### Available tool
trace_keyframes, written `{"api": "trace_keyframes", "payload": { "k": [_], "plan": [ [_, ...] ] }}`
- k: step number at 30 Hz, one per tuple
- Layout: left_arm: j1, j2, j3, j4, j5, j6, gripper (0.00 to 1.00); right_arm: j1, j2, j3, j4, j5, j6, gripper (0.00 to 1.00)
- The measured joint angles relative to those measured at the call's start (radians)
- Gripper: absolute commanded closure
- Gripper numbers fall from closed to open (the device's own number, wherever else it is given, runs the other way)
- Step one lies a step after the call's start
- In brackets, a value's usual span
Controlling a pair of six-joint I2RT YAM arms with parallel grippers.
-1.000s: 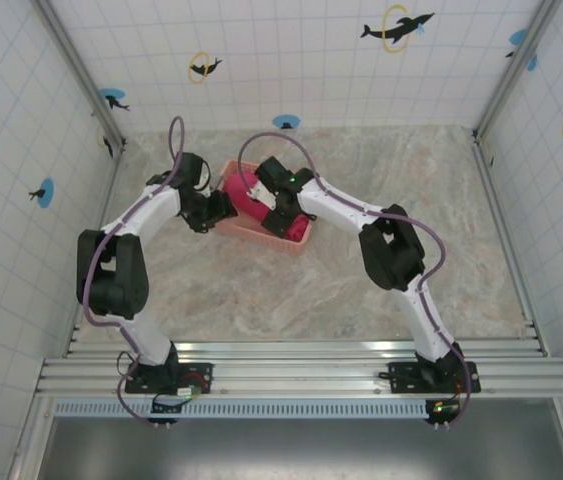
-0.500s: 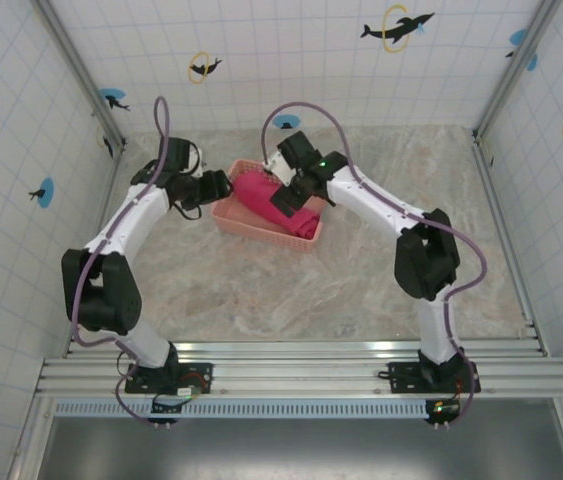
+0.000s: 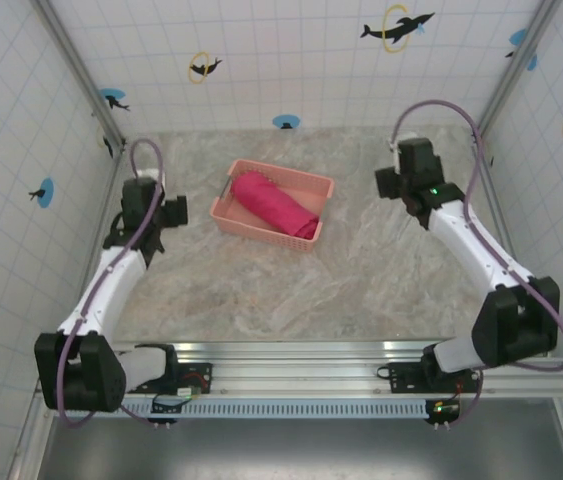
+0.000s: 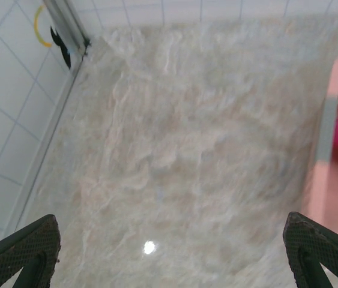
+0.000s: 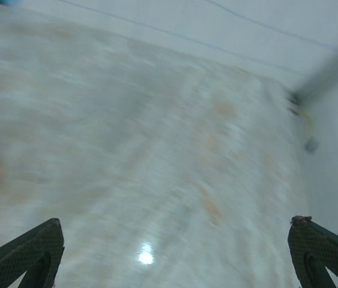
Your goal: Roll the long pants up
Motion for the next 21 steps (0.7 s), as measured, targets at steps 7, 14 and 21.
{"api": "trace_keyframes", "payload": {
  "k": [7,14,21],
  "plan": [
    [0.0,0.121,-0.164,0.271,-0.041,0.072,0.02,-0.064,-0.004,-0.436,0.339,0.121,-0.057,0.01],
    [-0.084,0.261,-0.227,0.523,-0.082,0.098,0.03,-0.103,0.011,-0.553,0.609,0.026,-0.011,0.01],
    [-0.131,0.303,-0.338,0.777,-0.093,0.165,0.03,-0.077,0.098,-0.742,1.02,-0.088,-0.025,0.01]
  ]
}}
